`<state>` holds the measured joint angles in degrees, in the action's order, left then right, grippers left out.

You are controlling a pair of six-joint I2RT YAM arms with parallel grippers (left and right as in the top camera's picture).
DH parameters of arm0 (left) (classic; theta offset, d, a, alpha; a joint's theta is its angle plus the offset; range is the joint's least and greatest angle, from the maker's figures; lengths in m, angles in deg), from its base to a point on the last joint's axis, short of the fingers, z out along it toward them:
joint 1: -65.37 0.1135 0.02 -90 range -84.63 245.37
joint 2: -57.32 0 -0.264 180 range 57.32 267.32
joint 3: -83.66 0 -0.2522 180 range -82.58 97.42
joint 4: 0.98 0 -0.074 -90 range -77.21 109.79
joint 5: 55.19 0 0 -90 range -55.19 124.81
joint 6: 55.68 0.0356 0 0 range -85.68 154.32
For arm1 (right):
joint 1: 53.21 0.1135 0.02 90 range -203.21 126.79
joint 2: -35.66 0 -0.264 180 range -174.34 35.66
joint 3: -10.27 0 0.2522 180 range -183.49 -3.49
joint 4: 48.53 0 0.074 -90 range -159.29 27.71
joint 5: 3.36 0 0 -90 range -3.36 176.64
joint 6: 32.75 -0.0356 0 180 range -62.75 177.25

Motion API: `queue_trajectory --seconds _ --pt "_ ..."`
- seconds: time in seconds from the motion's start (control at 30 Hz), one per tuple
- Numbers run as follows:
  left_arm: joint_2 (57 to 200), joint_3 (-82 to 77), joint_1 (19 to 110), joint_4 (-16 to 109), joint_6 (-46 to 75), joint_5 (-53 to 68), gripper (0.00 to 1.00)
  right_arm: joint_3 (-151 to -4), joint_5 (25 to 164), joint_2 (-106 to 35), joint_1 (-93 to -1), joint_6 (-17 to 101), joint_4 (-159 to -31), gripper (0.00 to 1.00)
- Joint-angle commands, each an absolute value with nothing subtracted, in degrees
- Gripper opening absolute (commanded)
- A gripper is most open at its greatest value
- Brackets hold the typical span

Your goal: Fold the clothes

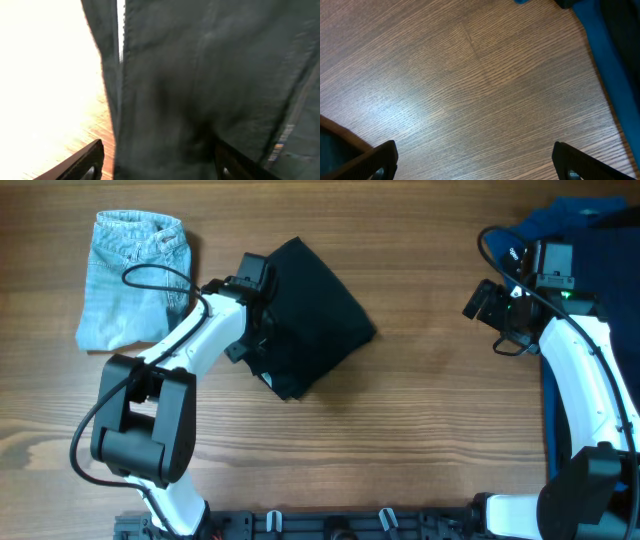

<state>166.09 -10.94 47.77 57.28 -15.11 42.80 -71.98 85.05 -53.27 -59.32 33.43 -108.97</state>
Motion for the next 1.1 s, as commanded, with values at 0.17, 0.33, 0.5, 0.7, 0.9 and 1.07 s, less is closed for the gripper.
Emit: queue_trajectory --seconds 0.17,0.33,0.5,0.7,0.9,1.07 --pt "166.86 -17.93 48.03 51.33 -15.88 44.53 0.79 -72.37 84.03 -52.98 -59.19 32.84 -108.84 1.00" --pt "166.86 -22.13 48.03 46.13 -16.34 44.07 0.79 -72.37 84.03 -52.98 -59.19 32.84 -108.84 1.00" --pt "166.86 -22.22 48.03 45.93 -17.21 42.41 0.67 -72.37 84.03 -52.98 -59.19 32.86 -108.84 0.99" --pt "166.86 -22.26 48.03 46.48 -17.19 37.21 0.64 -72.37 84.03 -52.98 -59.19 32.82 -108.81 0.99" --pt "166.86 -22.59 48.03 46.92 -17.19 37.21 0.57 -72.37 84.03 -52.98 -59.19 32.84 -108.81 0.99" --pt "166.97 -22.59 48.01 46.15 -17.19 37.21 0.57 -72.37 84.03 -52.98 -59.19 32.86 -108.84 0.99"
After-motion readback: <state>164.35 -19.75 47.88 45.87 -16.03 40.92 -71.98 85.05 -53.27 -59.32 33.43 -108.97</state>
